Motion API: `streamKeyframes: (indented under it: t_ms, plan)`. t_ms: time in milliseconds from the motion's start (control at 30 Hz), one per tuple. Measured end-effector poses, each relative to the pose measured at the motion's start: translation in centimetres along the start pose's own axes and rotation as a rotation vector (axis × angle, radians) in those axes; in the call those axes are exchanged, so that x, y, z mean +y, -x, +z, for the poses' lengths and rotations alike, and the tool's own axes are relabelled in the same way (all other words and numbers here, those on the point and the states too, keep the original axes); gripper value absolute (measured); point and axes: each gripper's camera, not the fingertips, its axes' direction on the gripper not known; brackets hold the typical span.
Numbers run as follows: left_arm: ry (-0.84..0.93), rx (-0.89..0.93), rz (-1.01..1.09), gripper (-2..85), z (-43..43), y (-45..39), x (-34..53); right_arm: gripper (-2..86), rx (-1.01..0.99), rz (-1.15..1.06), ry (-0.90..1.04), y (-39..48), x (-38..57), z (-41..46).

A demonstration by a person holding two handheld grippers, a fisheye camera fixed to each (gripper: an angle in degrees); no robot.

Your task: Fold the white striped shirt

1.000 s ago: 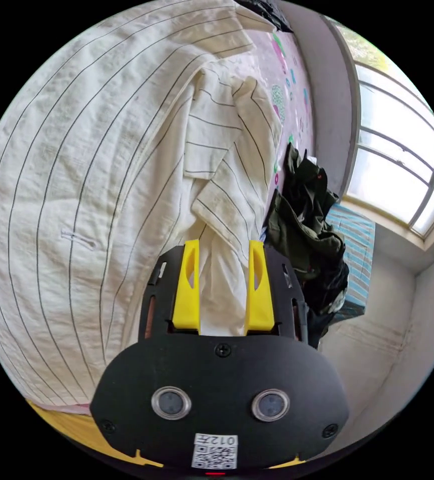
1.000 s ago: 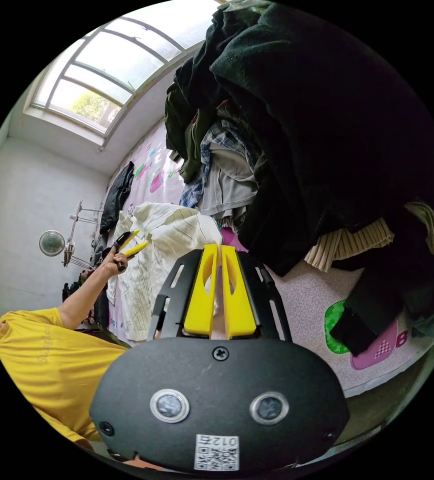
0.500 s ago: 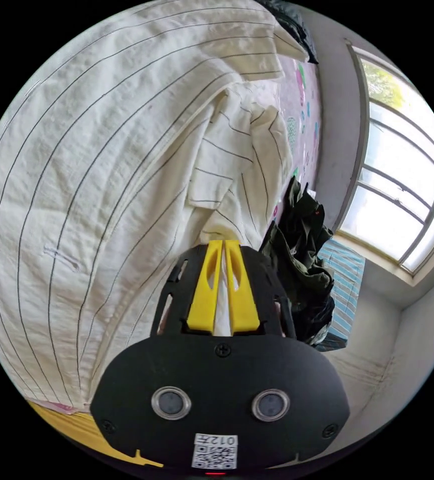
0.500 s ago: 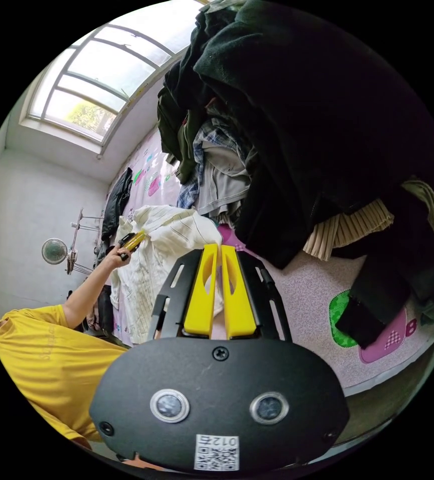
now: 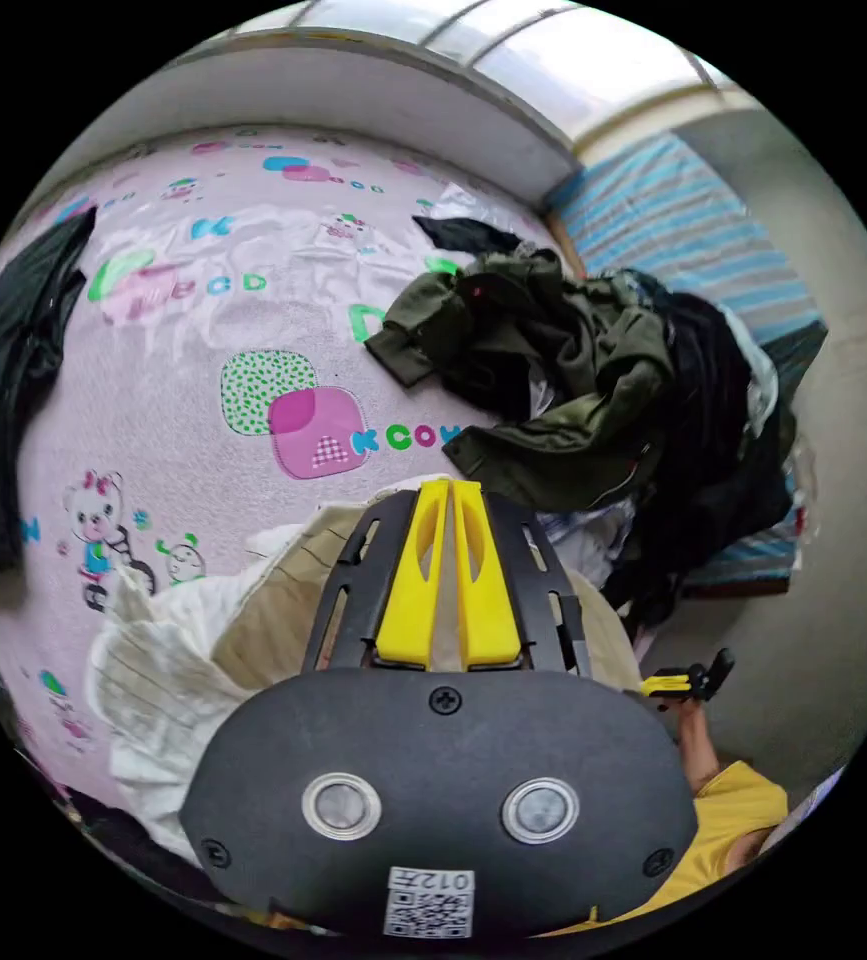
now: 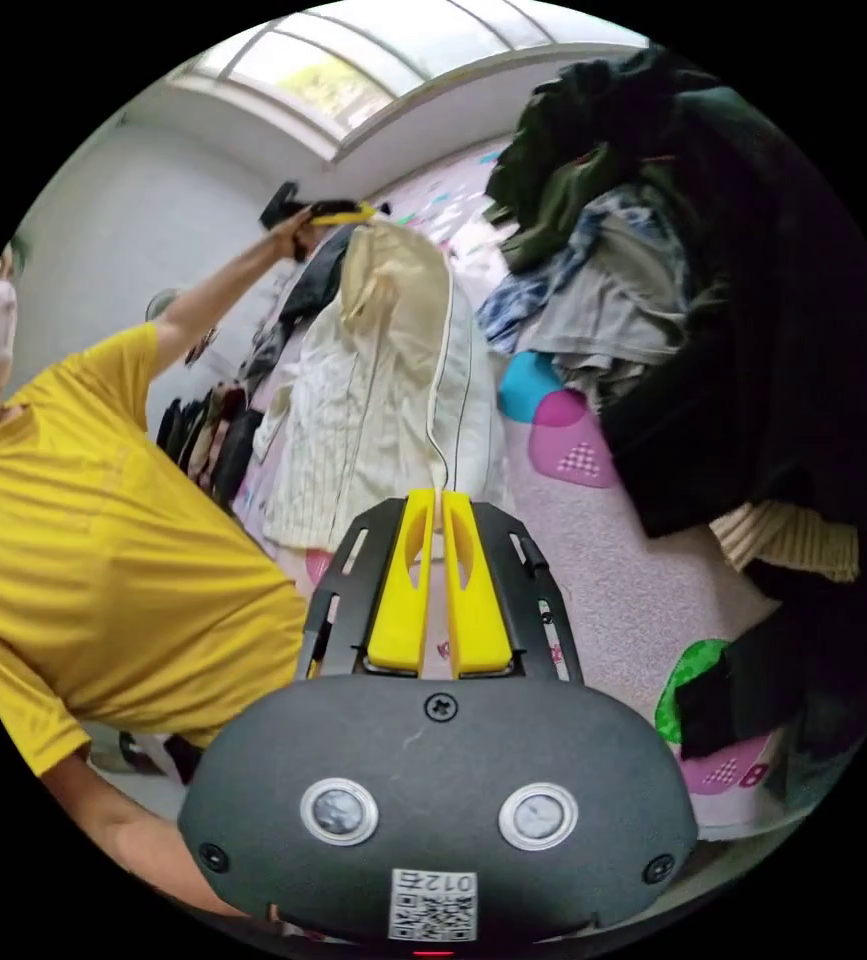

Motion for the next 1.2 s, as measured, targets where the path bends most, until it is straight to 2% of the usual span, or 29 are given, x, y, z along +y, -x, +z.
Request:
streamKeyframes:
  t_ms: [267,567,767,1033,1200]
  plan:
    - [0.122,-0.096,0.032,-0.1,0.4,0.1,-0.8,0.8,-0.301,-0.354,0.251,7.0,-7.0,5.4]
    - [0.259,-0.190,0.141,-0.2,-0.3,1.4,3.5,0.7,-0.413,-0.547,0.509,13.6,-13.1,14.7]
    - [0.252,-0.194,0.064,-0.2,0.4,4.7,7.9,0.8,-0.425,-0.566,0.607,16.1,-15.4,18.2]
    - [0.273,-0.307,0.005,-0.1,4.1,7.8,13.4,1.3,-0.397,-0.519,0.685,19.1,-16.6,20.3]
    - [0.175,-0.338,-0.087,0.0,4.8,9.7,17.4,2.5,-0.322,-0.460,0.708,22.2,-16.3,22.1]
